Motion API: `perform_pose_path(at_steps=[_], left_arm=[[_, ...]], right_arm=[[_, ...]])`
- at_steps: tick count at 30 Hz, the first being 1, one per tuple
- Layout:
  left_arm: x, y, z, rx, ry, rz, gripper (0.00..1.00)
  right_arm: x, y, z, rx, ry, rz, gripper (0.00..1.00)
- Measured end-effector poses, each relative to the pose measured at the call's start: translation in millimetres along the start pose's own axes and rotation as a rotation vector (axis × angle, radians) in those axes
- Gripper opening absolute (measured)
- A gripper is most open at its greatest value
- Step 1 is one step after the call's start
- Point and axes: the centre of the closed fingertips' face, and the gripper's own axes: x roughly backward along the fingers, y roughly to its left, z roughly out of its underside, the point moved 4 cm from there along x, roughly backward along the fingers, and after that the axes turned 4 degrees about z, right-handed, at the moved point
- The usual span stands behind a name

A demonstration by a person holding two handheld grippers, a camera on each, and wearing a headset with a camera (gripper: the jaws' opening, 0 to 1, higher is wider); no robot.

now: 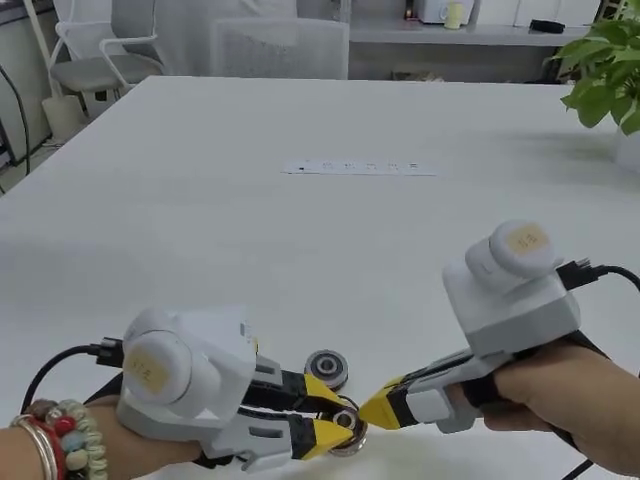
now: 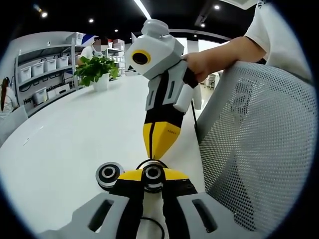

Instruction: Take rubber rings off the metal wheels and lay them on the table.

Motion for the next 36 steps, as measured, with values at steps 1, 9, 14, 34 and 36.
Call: perform_pose_path(at_steps=[1,9,14,34,36], left_arm=[[0.0,0.0,0.0,0.0,0.0,0.0,0.08],[-0.3,0.1,-0.5,0.0,0.01,-0.001,0.08],[-0.7,0.1,-0.8,0.0,0.02,-0.003,0.08],[3.5,2.1,-19.2,0.007,-0.033,-0.022,0.28],[4.2,1.1,-21.5,0.01,-0.036,-0.014,0.33]], right_arm=[[0.1,-0.2,-0.1,-0.001,-0.001,0.0,0.0],[-0.6,-1.2,1.2,-0.002,0.005,0.0,0.0],[-1.2,-2.5,3.4,-0.007,0.014,0.005,0.0],[-0.1,-6.2,5.5,-0.034,0.016,0.018,0.0],[0.3,-6.1,4.9,-0.037,0.013,0.016,0.0]])
